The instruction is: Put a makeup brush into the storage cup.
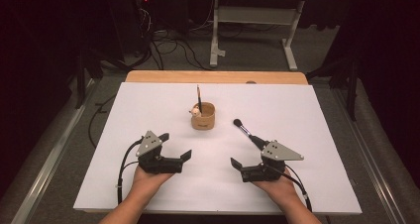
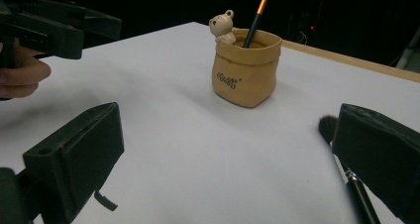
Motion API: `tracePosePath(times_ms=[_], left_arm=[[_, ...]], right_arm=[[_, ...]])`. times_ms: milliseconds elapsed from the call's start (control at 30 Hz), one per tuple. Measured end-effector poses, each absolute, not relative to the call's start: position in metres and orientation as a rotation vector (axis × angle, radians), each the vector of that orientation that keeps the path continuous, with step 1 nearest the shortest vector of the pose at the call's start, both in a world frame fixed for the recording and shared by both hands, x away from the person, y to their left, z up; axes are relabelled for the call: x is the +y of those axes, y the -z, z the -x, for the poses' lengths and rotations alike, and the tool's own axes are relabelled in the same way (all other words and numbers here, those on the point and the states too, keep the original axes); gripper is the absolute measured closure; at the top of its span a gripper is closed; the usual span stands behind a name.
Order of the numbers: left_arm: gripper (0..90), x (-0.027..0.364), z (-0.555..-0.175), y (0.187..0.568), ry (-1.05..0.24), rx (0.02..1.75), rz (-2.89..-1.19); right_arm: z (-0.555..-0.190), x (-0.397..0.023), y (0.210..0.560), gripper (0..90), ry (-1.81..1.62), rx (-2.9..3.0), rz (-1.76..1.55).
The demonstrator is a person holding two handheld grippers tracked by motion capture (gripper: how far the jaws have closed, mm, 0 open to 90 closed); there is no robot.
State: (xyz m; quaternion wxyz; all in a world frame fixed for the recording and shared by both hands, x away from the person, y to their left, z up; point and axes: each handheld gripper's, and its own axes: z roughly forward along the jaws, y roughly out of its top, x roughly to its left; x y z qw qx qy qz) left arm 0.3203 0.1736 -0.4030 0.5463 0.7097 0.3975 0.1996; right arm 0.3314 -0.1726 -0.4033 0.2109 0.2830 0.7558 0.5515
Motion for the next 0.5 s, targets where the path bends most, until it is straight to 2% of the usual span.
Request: tracePosePath(times_ms=[500], left_arm=[[1.2,0.1774,-0.3091,0.408,-0.448,0.879,-1.671]], right_arm=[[-0.3295,-0.1796,0.3983,1.1,-1.551,2.04,-0.842]])
